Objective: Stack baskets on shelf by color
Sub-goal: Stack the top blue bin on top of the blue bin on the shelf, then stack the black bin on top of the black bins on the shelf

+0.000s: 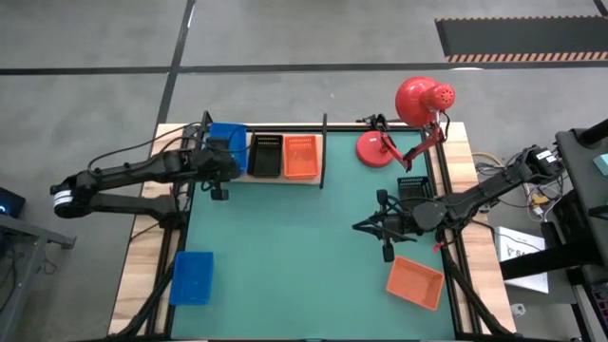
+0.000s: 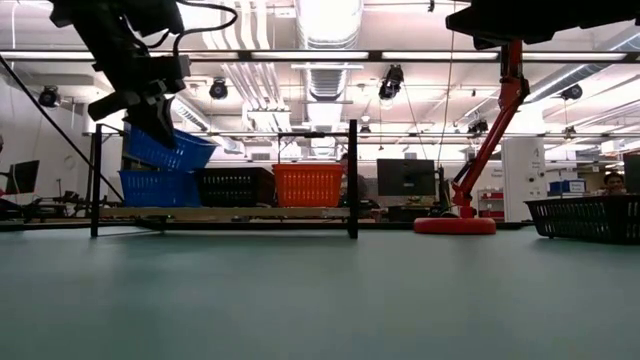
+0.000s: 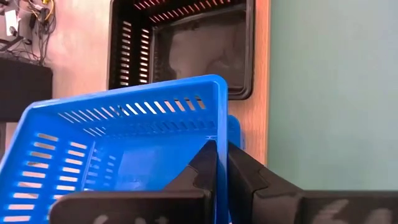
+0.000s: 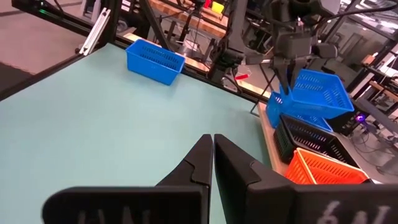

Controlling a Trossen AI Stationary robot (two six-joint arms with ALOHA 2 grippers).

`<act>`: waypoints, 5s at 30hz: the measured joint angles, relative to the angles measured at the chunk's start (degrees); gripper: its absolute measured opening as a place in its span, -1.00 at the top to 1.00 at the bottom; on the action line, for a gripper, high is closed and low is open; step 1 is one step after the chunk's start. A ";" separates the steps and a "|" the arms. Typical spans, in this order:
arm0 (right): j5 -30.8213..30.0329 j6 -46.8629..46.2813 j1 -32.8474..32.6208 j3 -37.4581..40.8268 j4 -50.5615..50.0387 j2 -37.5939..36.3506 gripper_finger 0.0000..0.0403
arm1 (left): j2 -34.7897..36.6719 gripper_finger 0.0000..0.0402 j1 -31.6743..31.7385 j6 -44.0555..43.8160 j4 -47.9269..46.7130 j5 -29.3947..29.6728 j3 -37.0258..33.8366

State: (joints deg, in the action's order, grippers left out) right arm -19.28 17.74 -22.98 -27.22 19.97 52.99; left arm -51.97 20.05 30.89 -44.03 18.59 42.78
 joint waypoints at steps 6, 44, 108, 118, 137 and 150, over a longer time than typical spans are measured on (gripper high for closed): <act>-0.01 -0.04 0.00 0.00 -0.02 0.00 0.96 | 0.11 1.00 0.24 0.09 -0.04 -0.09 0.00; -0.03 -0.59 0.02 0.02 -0.28 0.22 0.96 | 0.86 0.55 -1.72 -10.11 -0.46 -1.62 4.64; 14.16 -78.51 -4.36 -33.31 -95.83 12.23 0.96 | -0.73 0.55 -24.26 -32.01 39.40 -6.19 6.38; 21.84 -62.12 -1.89 -30.27 -97.22 17.22 0.80 | 3.44 0.55 -24.30 -30.16 40.46 -6.23 6.36; 17.91 -50.85 -1.50 -24.74 -101.82 19.14 0.09 | -1.75 0.55 -24.19 -23.29 43.48 -4.81 6.38; 8.01 -51.45 -0.30 -16.04 -92.21 19.32 0.26 | 0.60 0.55 -24.20 -19.50 45.83 -4.80 6.49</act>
State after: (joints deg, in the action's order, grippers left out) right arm -11.27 -33.71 -23.29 -43.26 -72.25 72.31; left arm -51.37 -4.14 11.39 1.79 13.79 49.28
